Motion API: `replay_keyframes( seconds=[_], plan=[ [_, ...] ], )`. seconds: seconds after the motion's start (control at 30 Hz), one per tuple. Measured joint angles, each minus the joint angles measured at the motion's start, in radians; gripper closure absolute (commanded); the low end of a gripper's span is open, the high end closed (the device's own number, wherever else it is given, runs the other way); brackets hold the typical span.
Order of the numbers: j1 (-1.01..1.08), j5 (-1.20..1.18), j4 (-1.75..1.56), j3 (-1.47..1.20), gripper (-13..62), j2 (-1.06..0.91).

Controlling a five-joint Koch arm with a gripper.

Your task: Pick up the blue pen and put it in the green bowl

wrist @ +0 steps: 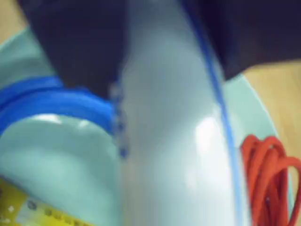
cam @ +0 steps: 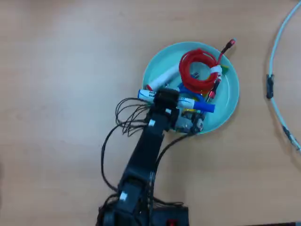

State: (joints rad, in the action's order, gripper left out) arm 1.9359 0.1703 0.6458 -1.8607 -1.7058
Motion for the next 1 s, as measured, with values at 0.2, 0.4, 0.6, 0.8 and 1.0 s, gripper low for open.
replay_keyframes(
  seconds=[0.2, 0.4, 0.6, 0.8, 1.0],
  plan=[
    [0.011, -0.005, -0.002, 0.041, 54.7, 0.084],
    [0.040, -0.006, -0.002, 0.150, 54.8, 0.164],
    [0.044, -0.006, -0.002, 0.256, 54.6, 0.236],
    [0.058, -0.006, -0.003, 0.284, 54.1, 0.319],
    [0.057, -0.006, -0.046, 0.298, 45.4, 0.357]
  ],
)
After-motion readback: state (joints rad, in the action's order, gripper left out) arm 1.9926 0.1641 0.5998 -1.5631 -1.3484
